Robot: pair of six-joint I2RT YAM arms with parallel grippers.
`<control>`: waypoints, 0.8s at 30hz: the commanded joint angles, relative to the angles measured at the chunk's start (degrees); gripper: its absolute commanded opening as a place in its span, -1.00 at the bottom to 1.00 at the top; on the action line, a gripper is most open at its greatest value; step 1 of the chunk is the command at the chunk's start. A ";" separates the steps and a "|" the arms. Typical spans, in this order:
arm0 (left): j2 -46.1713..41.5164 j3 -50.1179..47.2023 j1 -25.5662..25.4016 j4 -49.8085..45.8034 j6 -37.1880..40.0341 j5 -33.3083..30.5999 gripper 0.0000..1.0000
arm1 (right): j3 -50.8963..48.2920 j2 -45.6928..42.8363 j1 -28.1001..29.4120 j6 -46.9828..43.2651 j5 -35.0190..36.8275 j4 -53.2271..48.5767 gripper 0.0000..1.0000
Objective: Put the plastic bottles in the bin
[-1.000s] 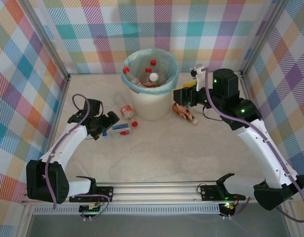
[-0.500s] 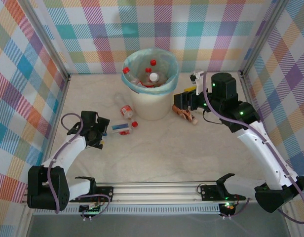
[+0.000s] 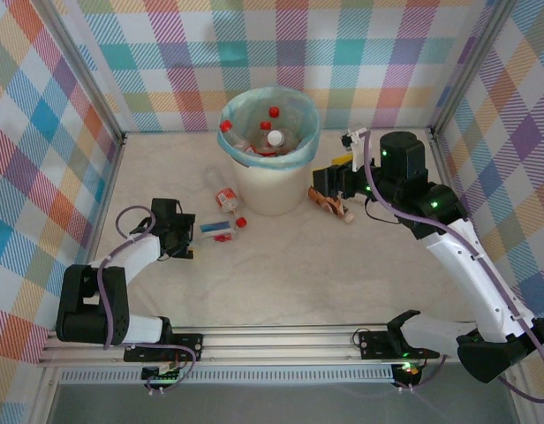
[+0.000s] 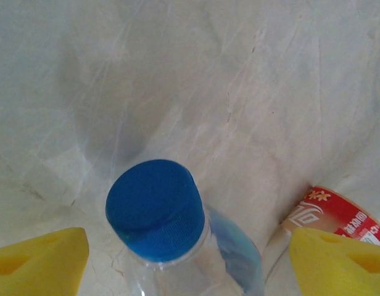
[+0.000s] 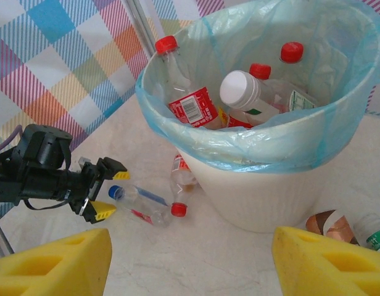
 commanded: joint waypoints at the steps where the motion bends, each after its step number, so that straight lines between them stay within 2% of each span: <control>1: 0.98 -1.16 1.03 2.67 -1.73 0.86 0.46 | -0.25 -1.18 0.14 -1.84 0.97 -0.21 0.40; 14: 1.95 -2.63 2.65 5.51 -2.56 1.24 -0.24 | 1.50 -0.85 0.14 -3.18 1.71 -1.29 0.40; 20: 1.75 -3.24 3.49 6.81 -2.22 2.07 -0.78 | 1.84 -0.93 0.14 -2.98 1.80 -1.65 0.39; 24: 0.38 -3.10 3.91 6.31 -1.65 1.96 -0.81 | 2.23 -0.92 0.10 -2.81 1.80 -1.71 0.40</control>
